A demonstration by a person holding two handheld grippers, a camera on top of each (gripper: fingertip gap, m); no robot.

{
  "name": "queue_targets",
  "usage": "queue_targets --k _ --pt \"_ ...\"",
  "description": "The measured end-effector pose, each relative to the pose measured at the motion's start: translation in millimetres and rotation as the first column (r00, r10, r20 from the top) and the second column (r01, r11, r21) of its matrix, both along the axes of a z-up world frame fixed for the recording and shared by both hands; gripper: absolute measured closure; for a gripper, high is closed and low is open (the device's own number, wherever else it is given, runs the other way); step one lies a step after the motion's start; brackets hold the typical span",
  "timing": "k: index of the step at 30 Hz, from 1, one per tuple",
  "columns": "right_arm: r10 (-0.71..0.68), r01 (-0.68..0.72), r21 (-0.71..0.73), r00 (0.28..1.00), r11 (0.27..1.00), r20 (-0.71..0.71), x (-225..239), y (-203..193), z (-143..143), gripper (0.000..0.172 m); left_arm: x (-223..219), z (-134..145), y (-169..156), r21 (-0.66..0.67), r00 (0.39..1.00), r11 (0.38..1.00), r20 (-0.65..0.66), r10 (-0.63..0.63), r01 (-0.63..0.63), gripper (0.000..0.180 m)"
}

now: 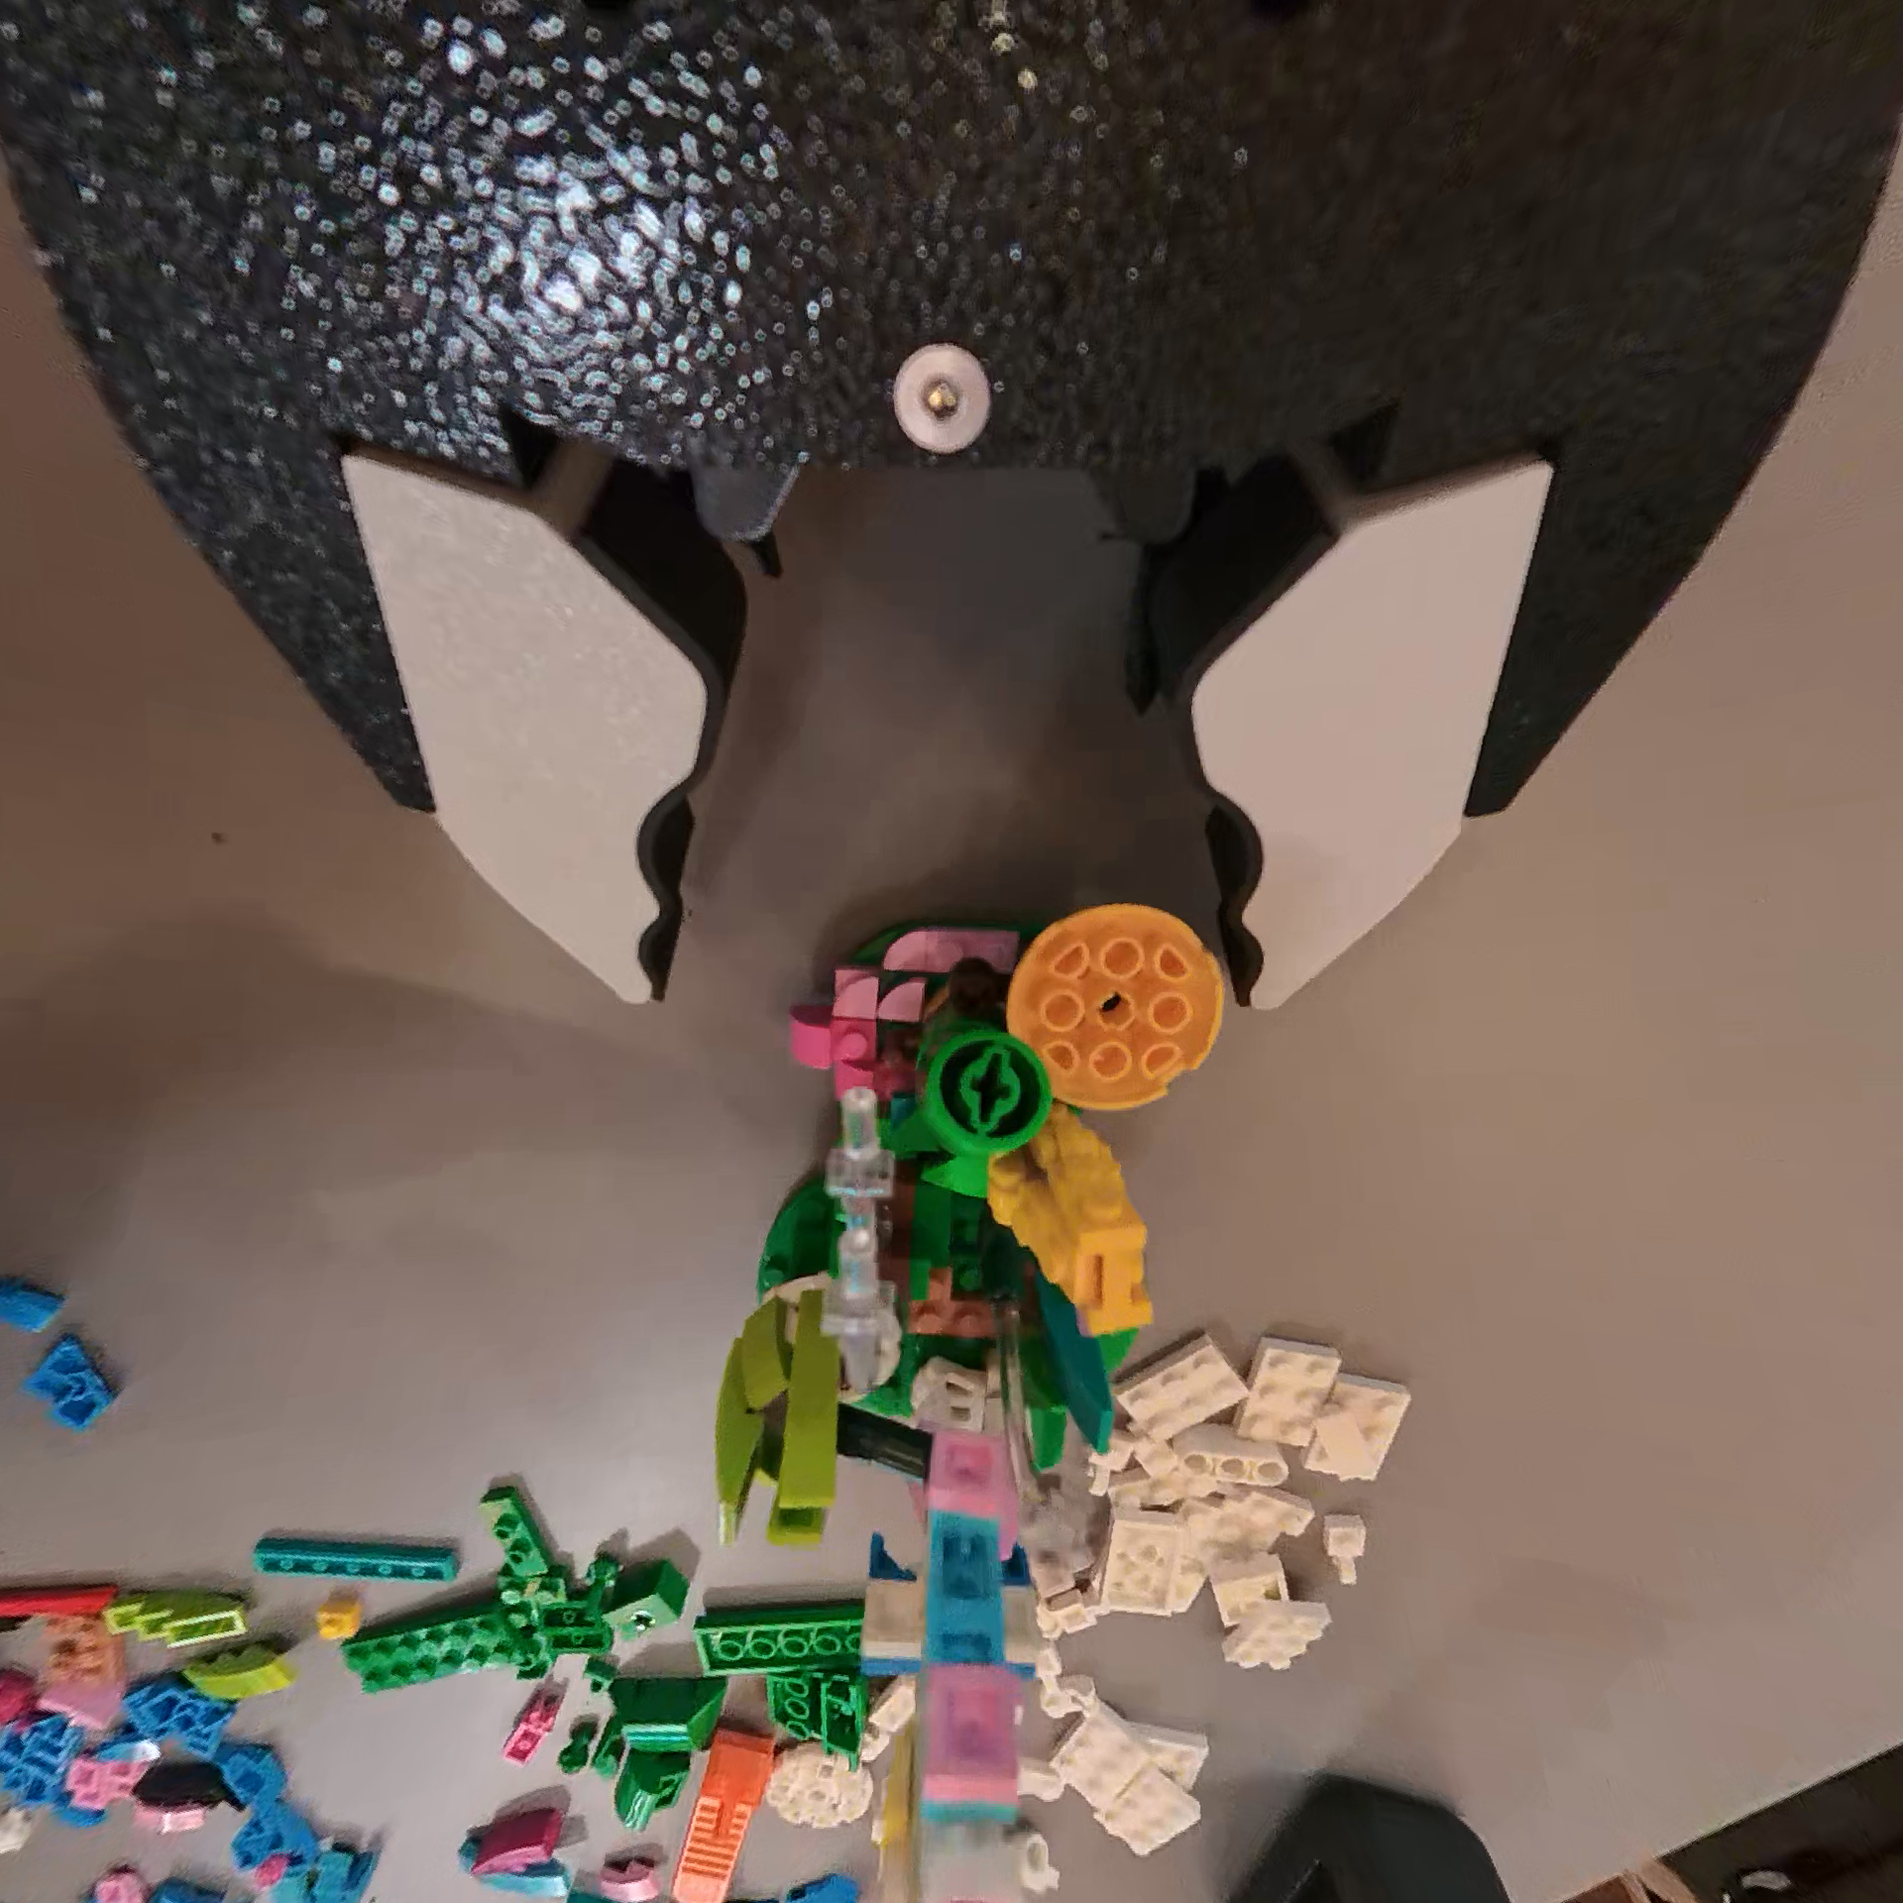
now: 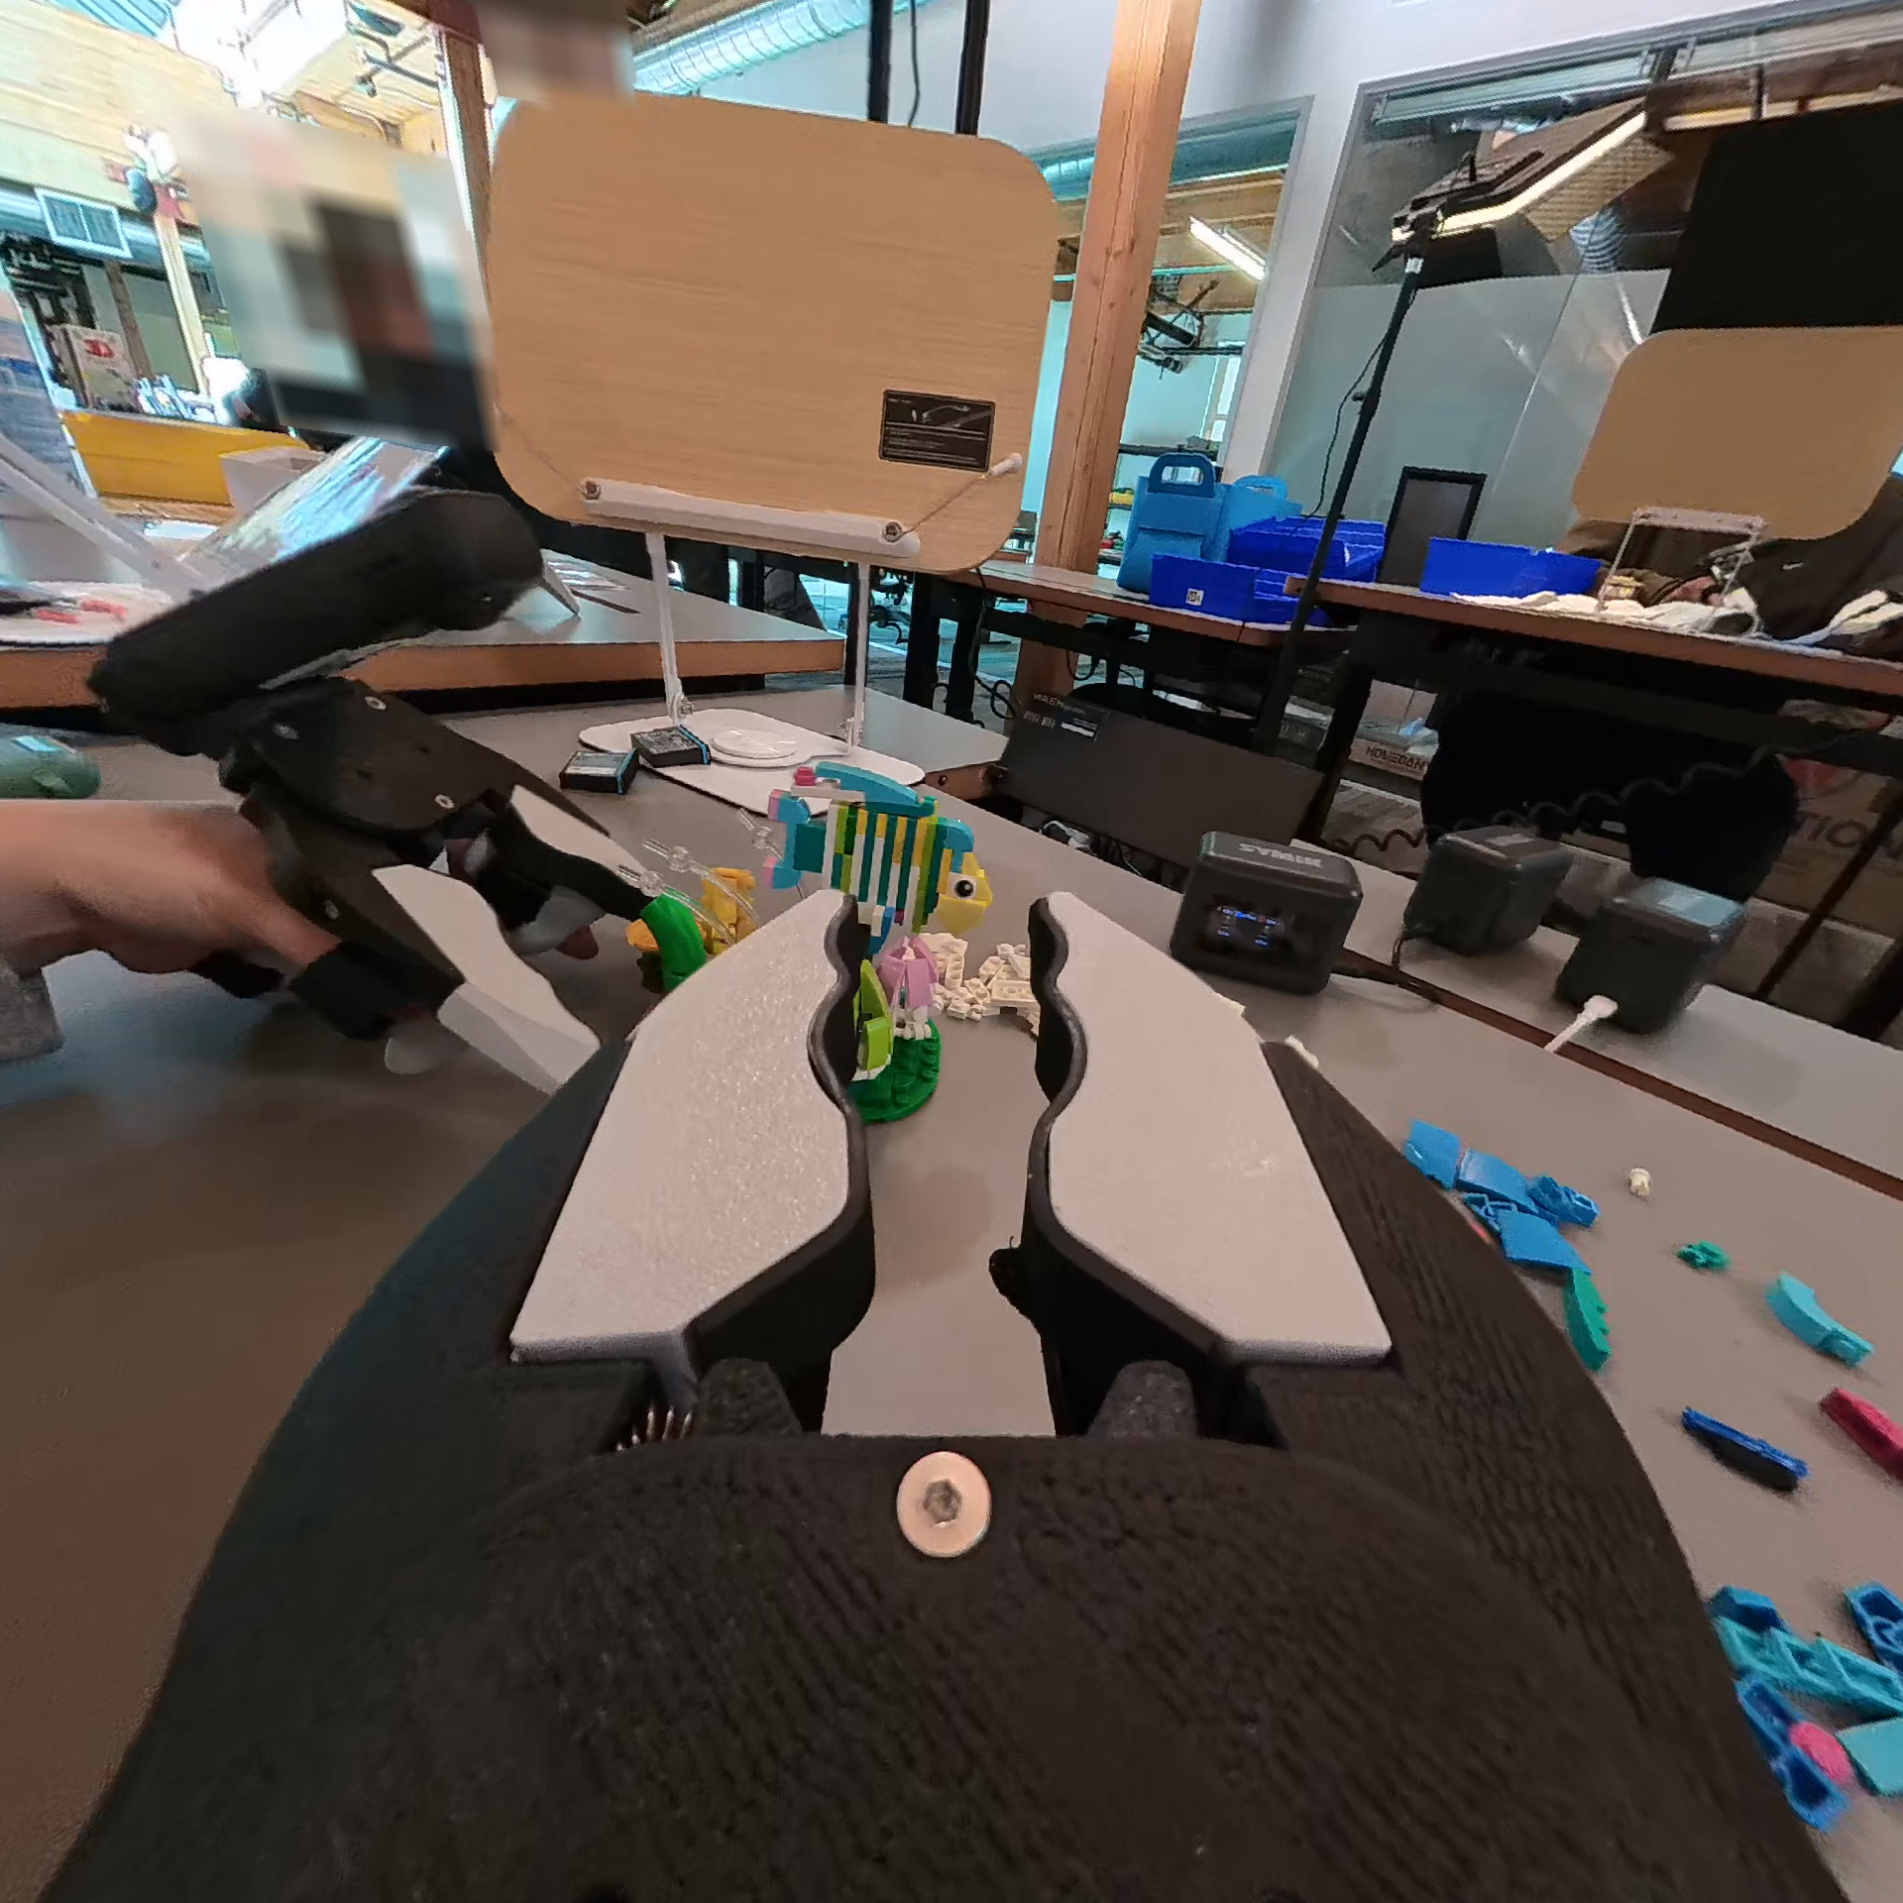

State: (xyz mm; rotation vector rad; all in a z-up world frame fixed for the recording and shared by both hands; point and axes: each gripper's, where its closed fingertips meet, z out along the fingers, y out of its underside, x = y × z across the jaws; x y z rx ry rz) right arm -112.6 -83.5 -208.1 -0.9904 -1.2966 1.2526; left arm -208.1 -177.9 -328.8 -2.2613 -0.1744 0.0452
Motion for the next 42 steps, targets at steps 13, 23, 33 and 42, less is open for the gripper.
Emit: queue_targets --k 13,23,33,42 --pt "0.004 -0.003 0.119 1.0 0.993 -0.001 -1 -11 -5 0.145 -13 -3 11 -0.019 0.999 1.0 0.034 0.006 -0.005 0.097" --pt "0.009 -0.008 0.134 1.0 0.991 -0.005 -1 -13 -5 0.145 -8 -3 7 -0.022 1.0 0.999 0.017 -0.027 0.027 0.104" --pt "0.02 -0.018 0.149 1.0 0.989 -0.014 1 -15 -3 0.145 -7 -3 -10 -0.024 0.999 0.999 0.034 -0.041 0.042 0.104" --pt "0.027 -0.024 0.16 0.999 0.987 -0.017 2 -18 -3 0.145 -4 -3 -37 -0.036 0.995 0.994 0.035 -0.098 0.099 0.104"
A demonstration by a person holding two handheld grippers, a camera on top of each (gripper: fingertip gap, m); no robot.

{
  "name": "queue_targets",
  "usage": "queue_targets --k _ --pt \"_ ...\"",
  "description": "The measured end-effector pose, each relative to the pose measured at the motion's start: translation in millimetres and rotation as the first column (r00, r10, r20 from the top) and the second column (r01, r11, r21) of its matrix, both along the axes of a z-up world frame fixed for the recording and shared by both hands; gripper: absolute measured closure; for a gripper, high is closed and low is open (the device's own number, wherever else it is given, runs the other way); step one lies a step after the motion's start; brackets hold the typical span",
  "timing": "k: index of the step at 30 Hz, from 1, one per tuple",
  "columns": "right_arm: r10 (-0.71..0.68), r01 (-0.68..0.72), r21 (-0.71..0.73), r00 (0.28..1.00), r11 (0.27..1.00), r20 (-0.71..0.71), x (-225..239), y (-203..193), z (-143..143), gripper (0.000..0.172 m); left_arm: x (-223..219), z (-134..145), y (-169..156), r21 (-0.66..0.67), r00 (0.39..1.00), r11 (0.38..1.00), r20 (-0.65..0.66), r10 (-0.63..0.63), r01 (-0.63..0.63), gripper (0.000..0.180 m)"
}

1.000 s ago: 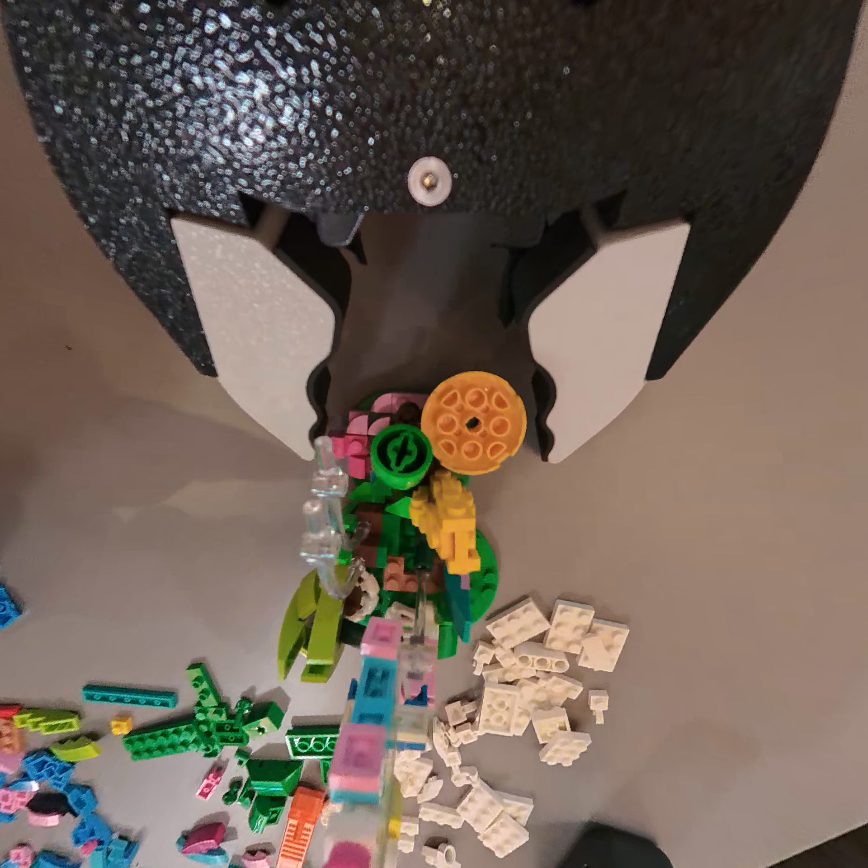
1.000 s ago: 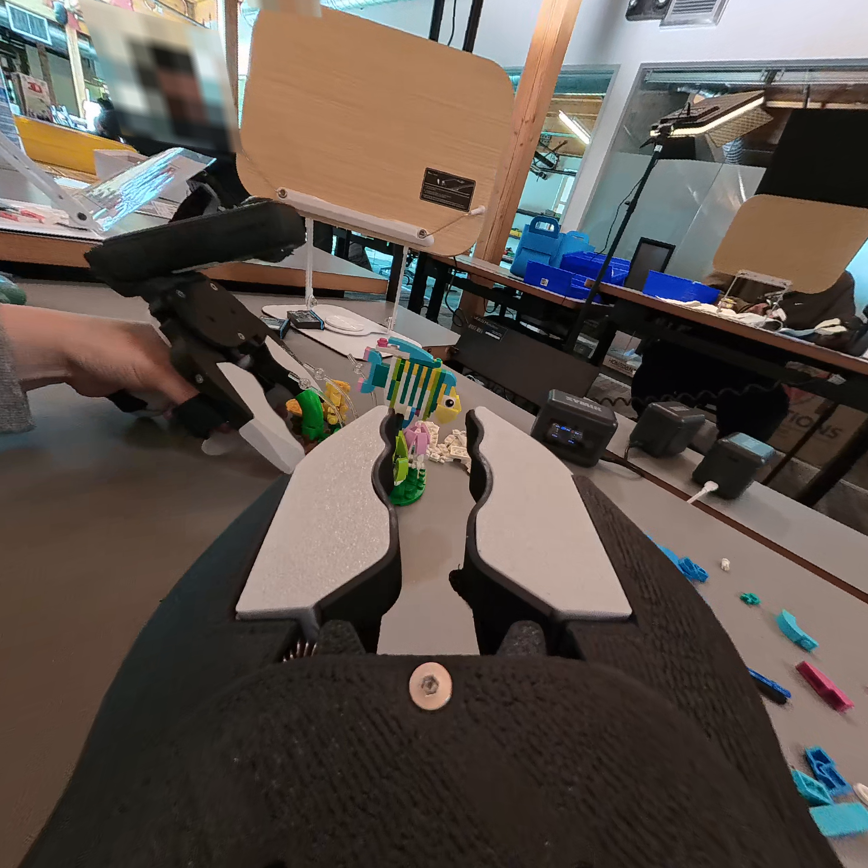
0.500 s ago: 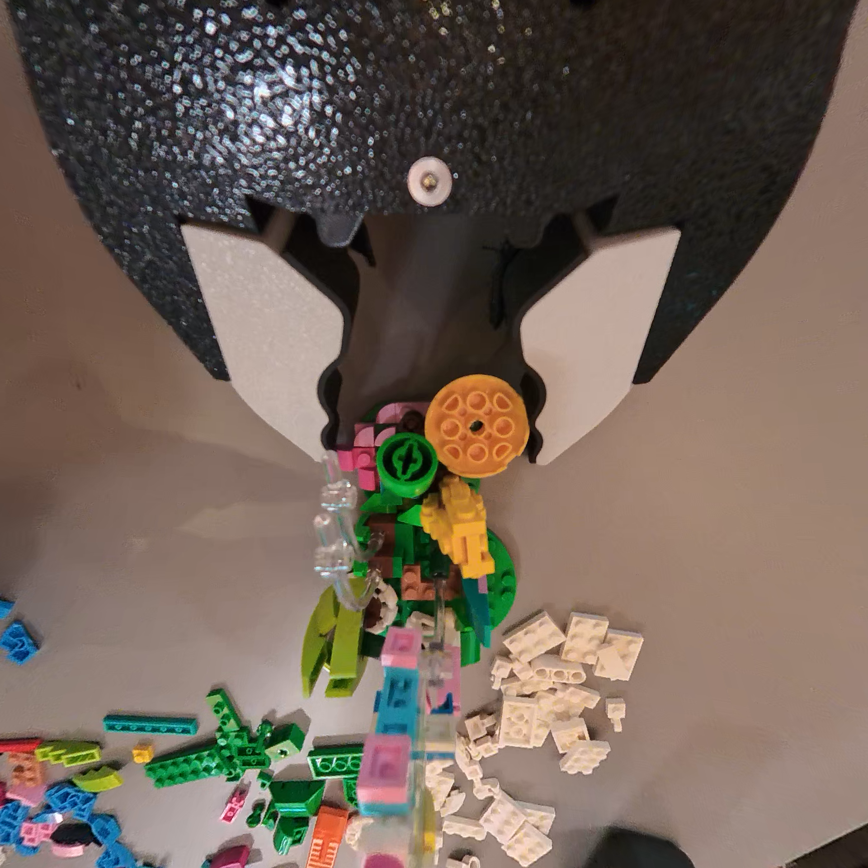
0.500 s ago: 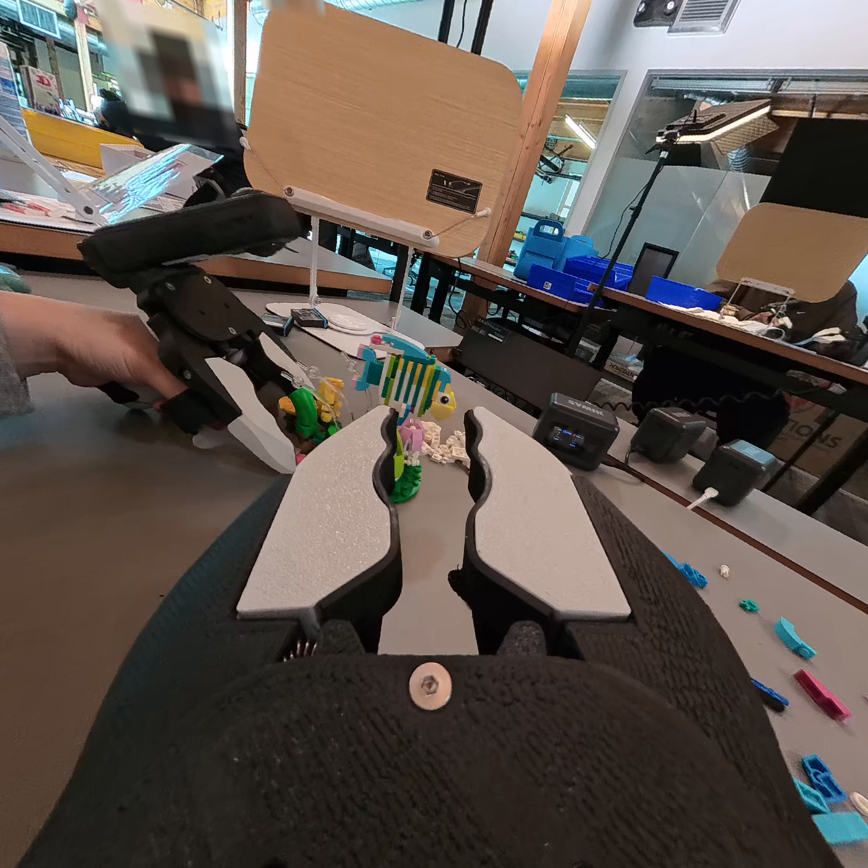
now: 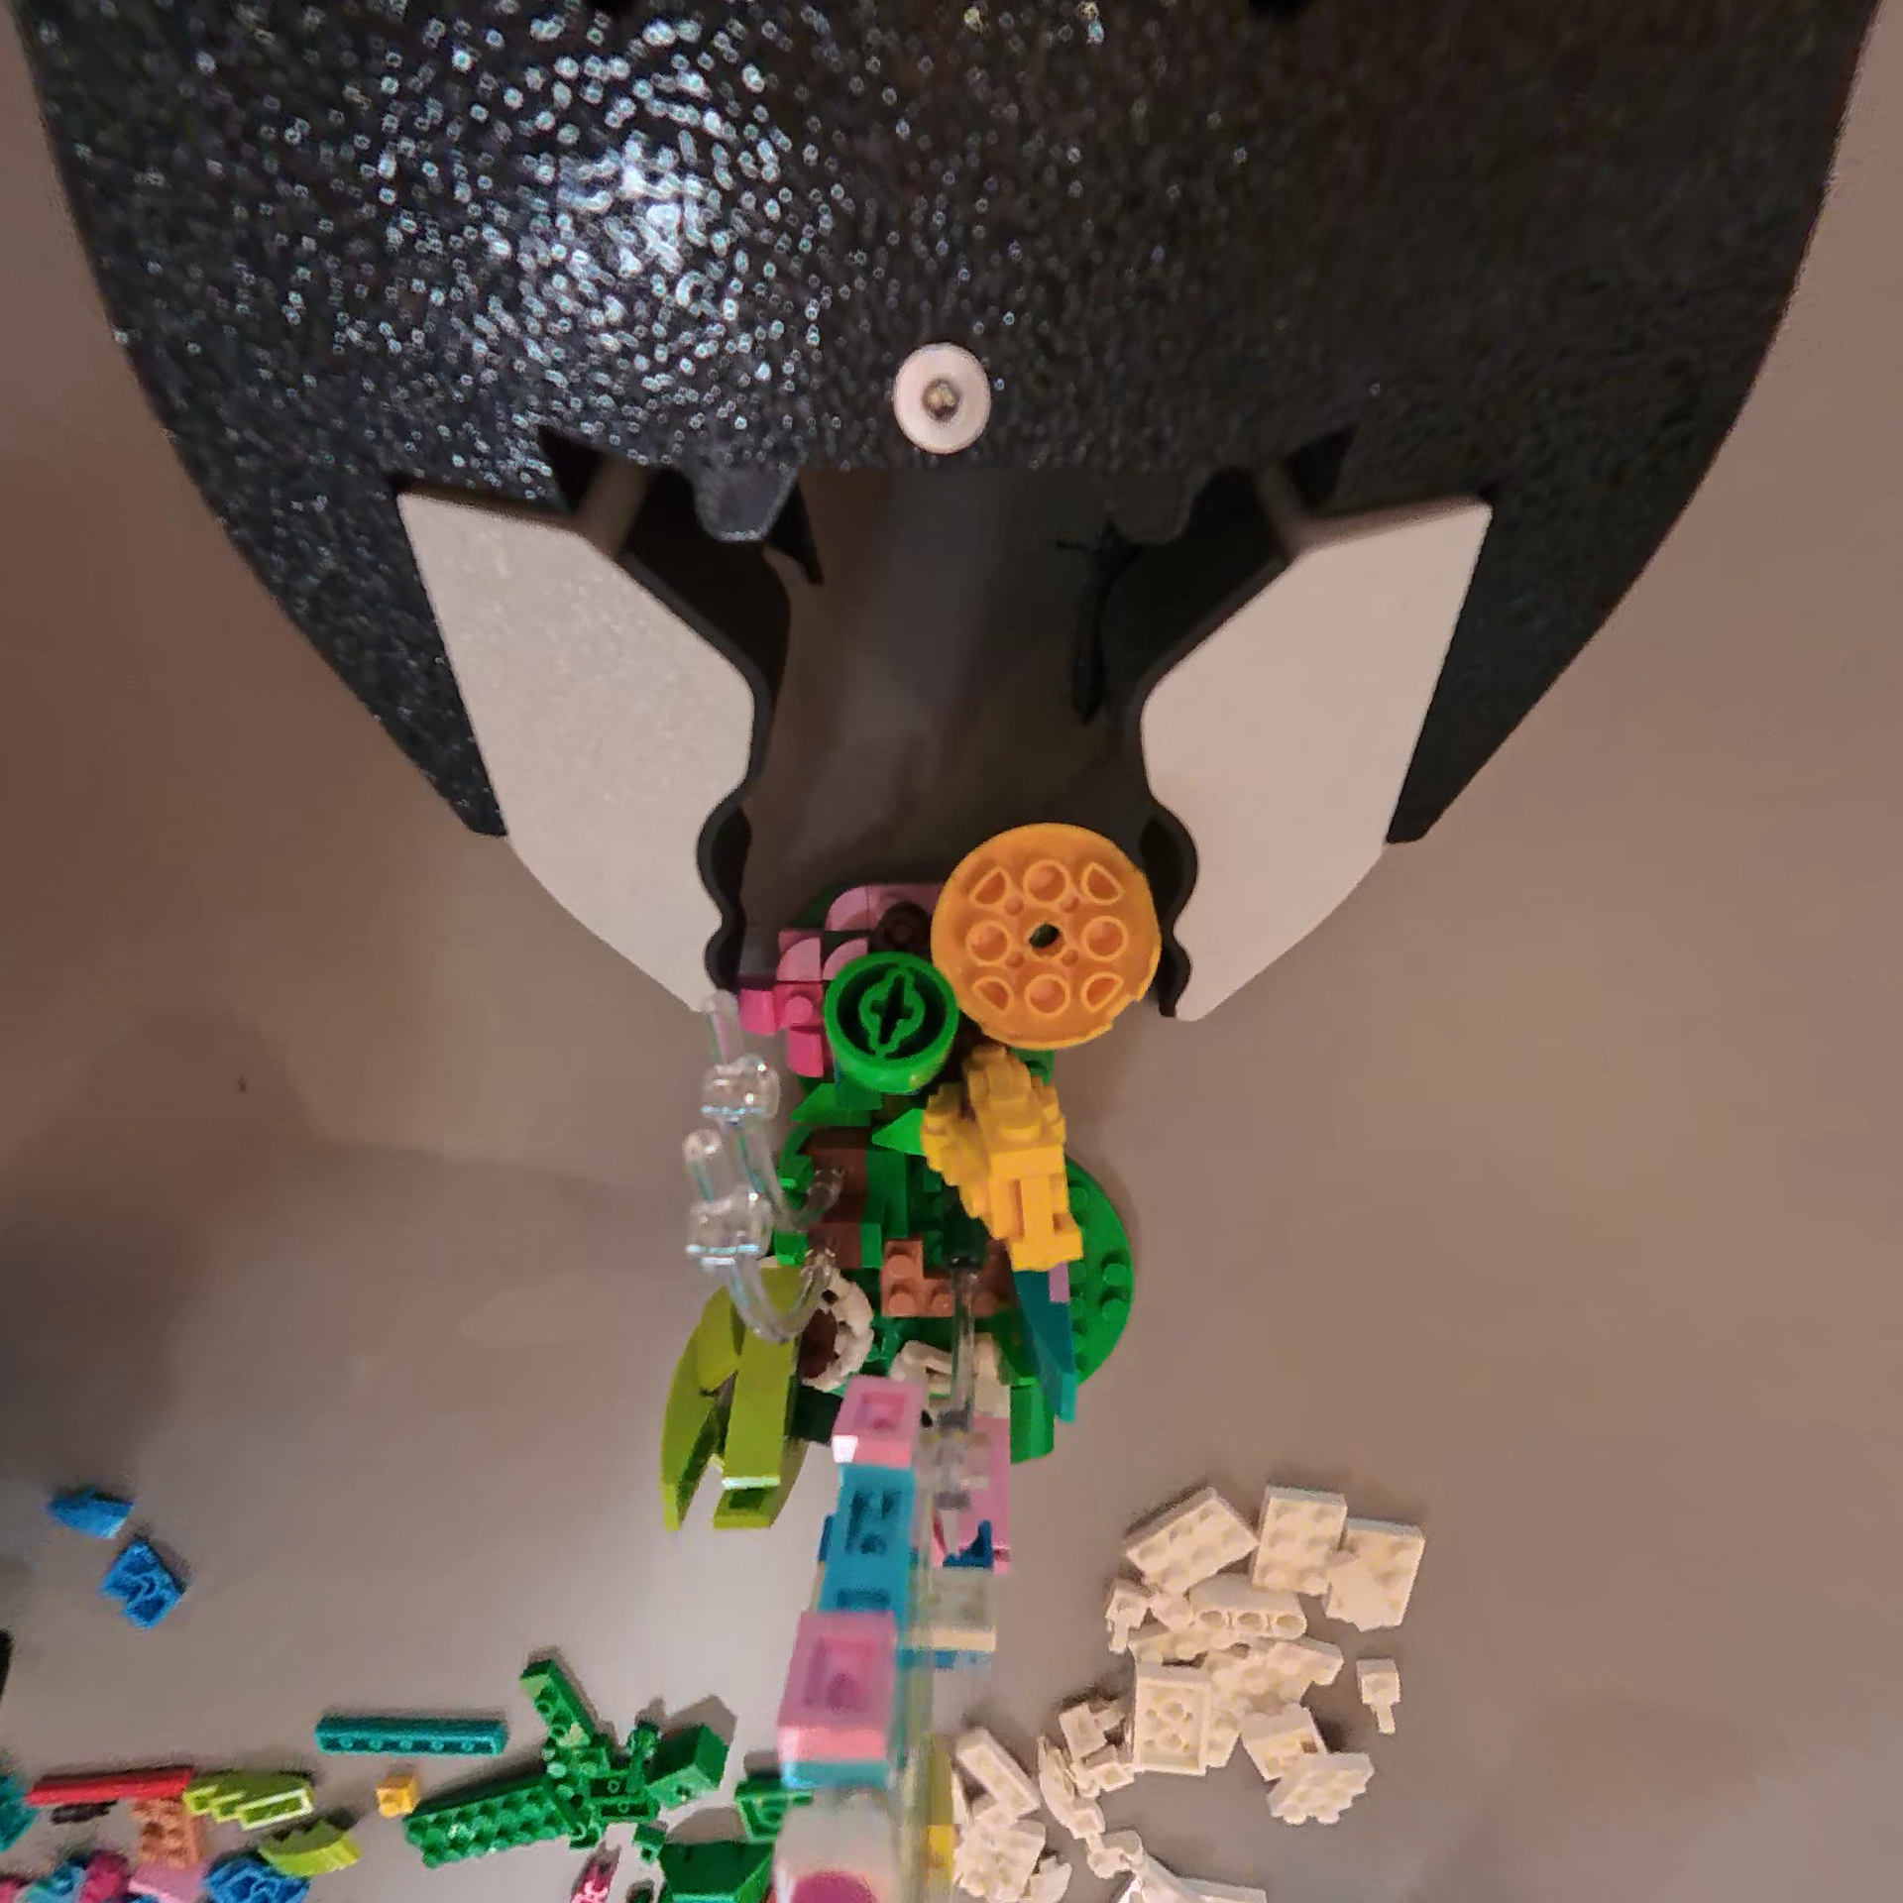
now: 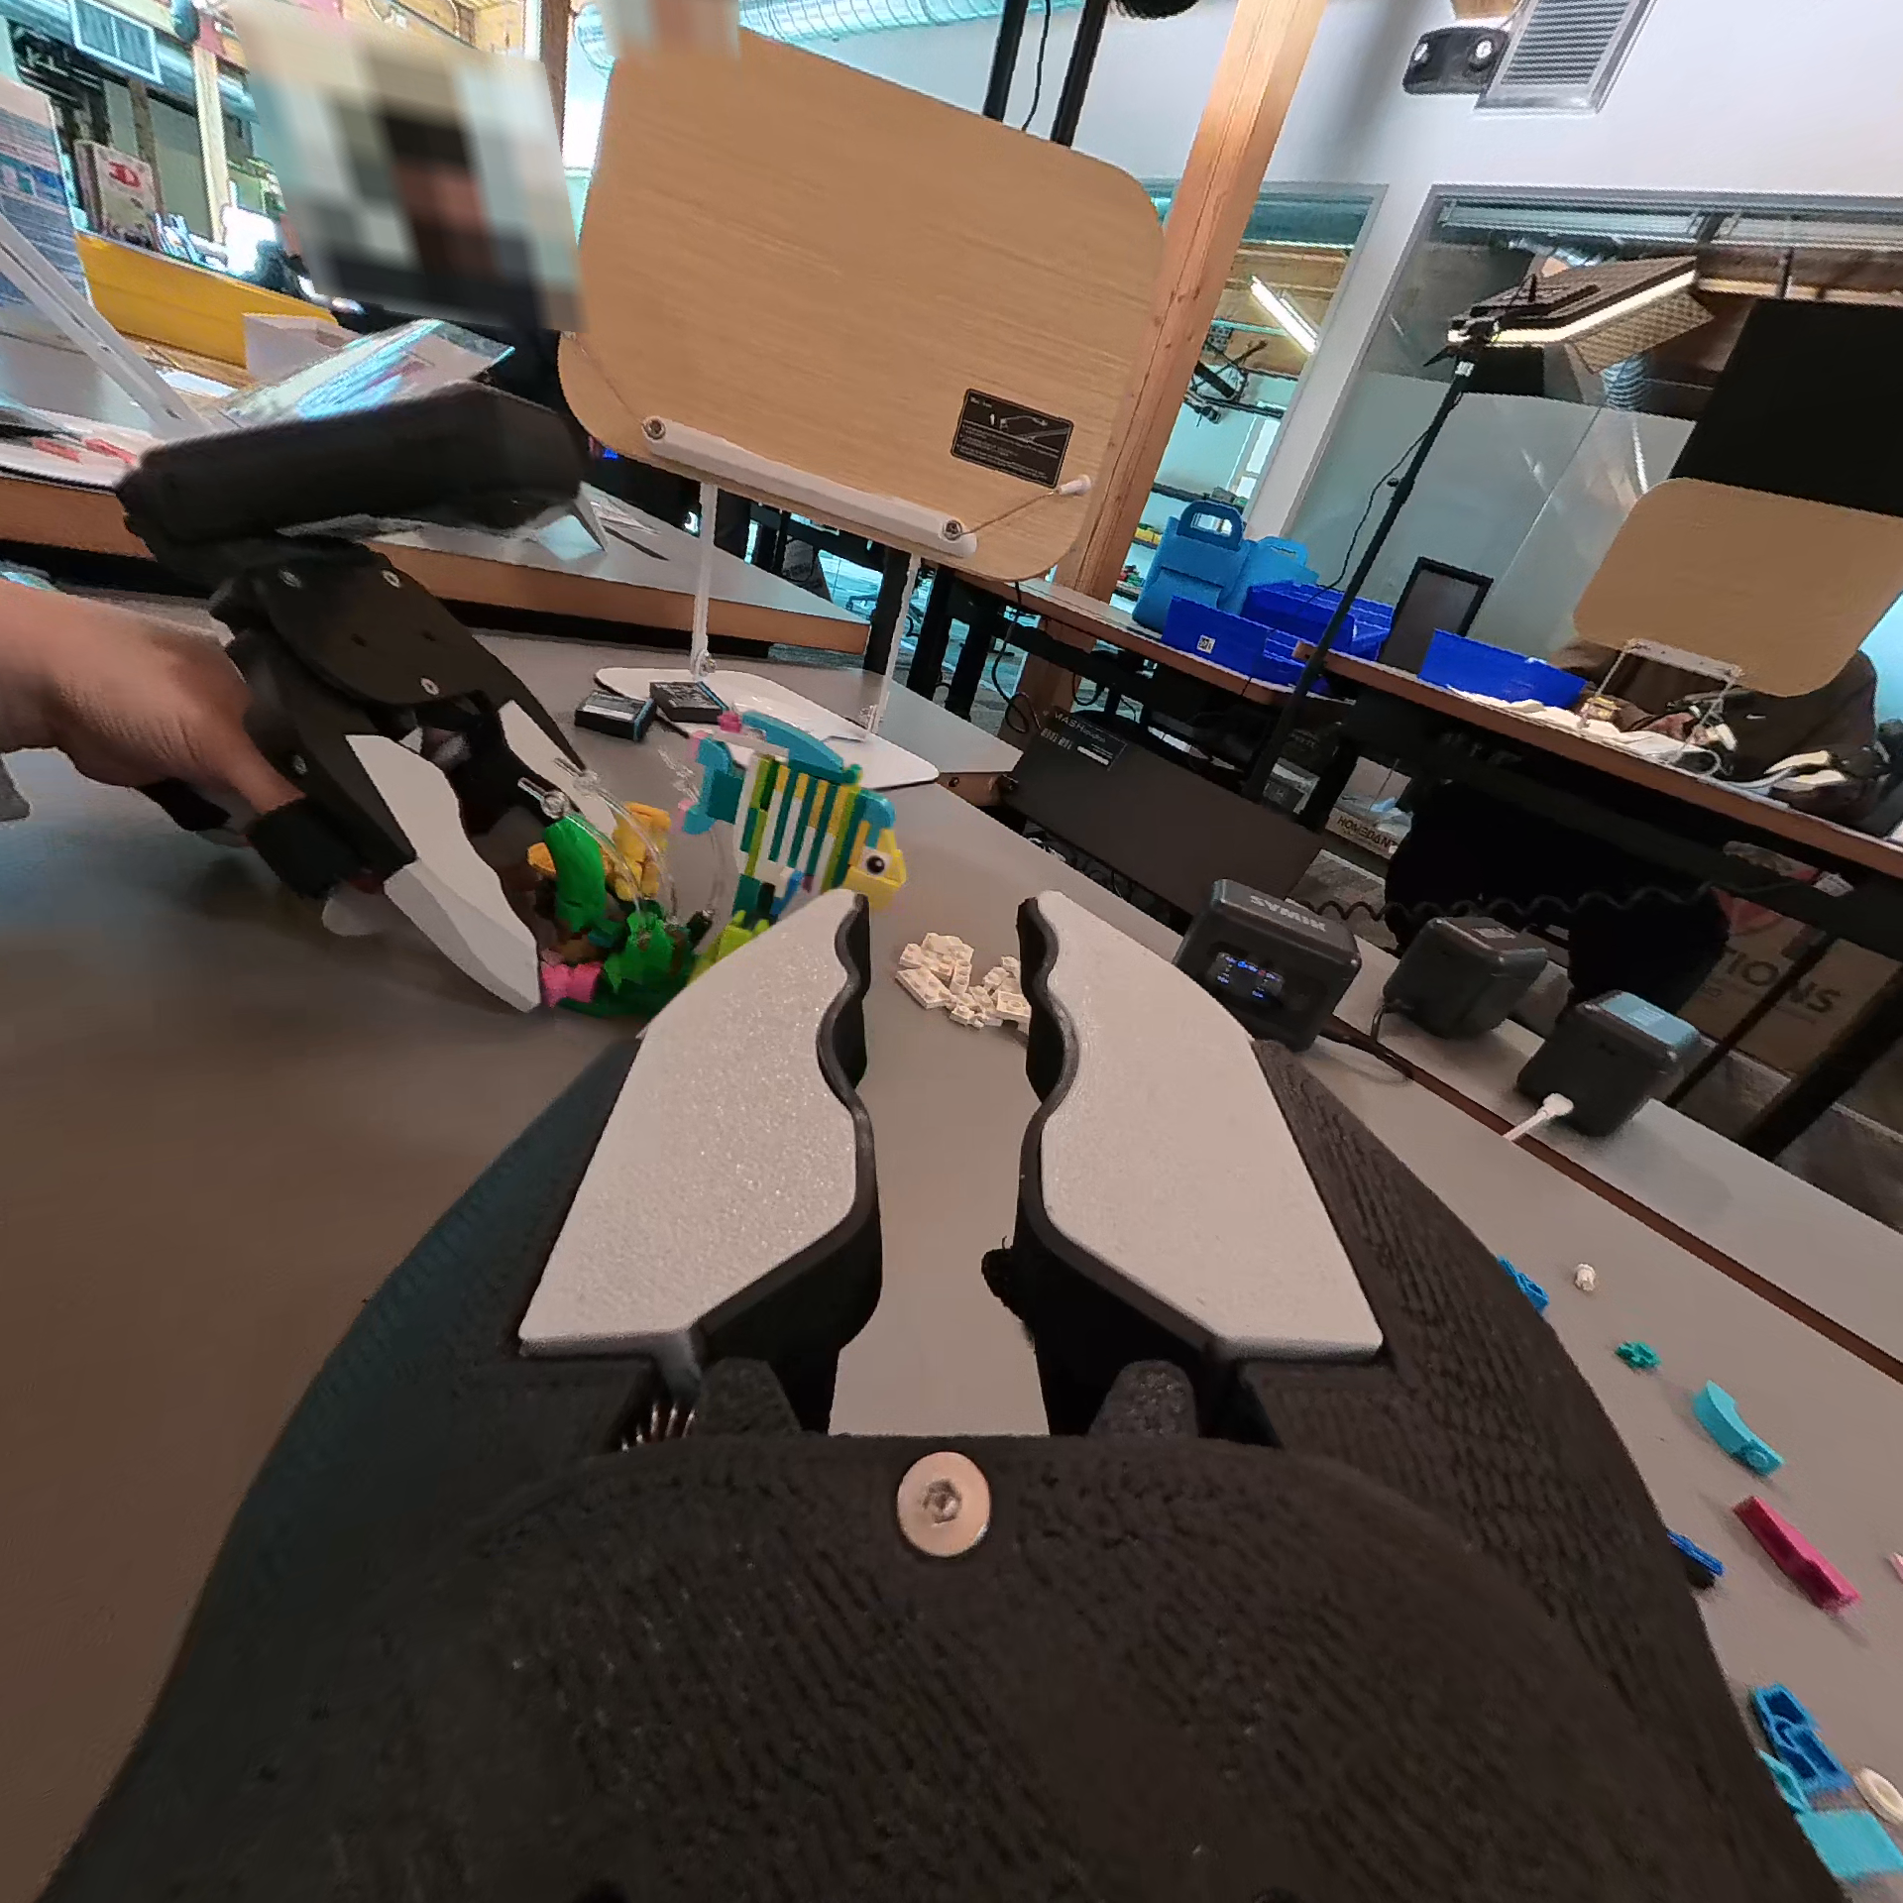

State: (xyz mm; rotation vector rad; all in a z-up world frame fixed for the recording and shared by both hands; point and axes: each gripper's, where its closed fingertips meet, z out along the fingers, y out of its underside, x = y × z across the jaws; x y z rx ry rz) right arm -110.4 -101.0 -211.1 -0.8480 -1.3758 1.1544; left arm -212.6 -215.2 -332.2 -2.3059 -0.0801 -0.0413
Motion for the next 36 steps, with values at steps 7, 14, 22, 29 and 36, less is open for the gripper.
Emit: queue_targets --k 7,14,22,29,36 --pt "0.01 -0.01 -0.044 1.0 0.999 -0.001 1 1 2 0.145 -7 0 -31 -0.003 1.0 1.0 0.007 0.03 -0.03 0.104" --pt "0.007 -0.007 -0.053 1.0 0.999 0.001 0 2 2 0.145 -2 1 -59 0.005 1.0 1.0 0.017 -0.021 0.021 0.118" --pt "0.016 -0.016 -0.043 1.0 0.999 0.013 -1 -2 -3 0.145 -7 2 -79 -0.018 0.998 1.0 0.055 0.004 -0.003 0.095" --pt "0.018 -0.017 -0.041 0.999 0.999 0.028 -3 -3 -8 0.145 -7 14 -77 0.083 0.997 0.995 0.058 0.051 -0.056 0.107" --pt "0.02 -0.02 -0.027 0.999 0.999 0.031 -3 -5 -10 0.145 -8 25 -68 0.183 0.99 0.979 0.126 0.068 -0.091 0.118"
